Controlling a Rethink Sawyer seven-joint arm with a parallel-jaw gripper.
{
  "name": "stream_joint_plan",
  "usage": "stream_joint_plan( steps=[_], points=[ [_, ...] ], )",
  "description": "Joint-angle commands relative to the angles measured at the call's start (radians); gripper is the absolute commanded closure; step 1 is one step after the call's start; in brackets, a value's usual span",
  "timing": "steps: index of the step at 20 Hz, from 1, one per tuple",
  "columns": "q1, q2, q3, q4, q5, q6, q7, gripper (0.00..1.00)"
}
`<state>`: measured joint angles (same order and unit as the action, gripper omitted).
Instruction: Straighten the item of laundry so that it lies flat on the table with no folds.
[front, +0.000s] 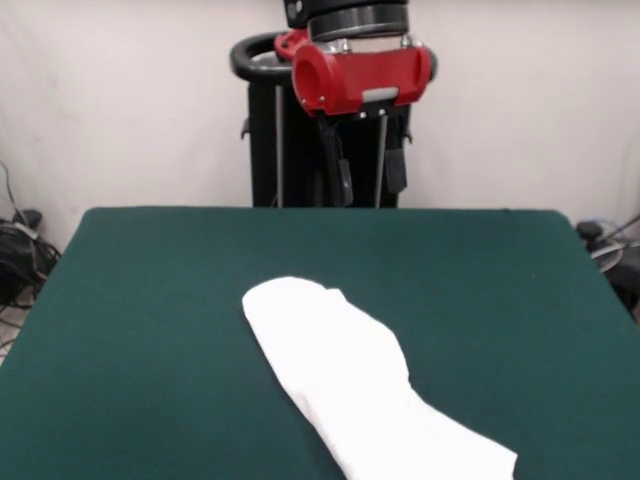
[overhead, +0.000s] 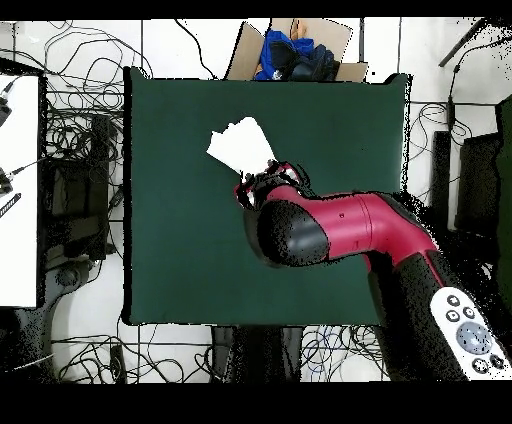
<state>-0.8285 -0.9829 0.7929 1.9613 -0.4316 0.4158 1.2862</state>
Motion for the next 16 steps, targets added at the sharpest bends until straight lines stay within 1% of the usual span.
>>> stream_joint_plan(
  steps=[1, 16],
  points=[
    [0.026, -0.012, -0.014, 0.039, 0.044, 0.108, 0.071, 0.00],
    [0.018, -0.017, -0.009, 0.051, 0.052, 0.105, 0.060, 0.00]
  ],
)
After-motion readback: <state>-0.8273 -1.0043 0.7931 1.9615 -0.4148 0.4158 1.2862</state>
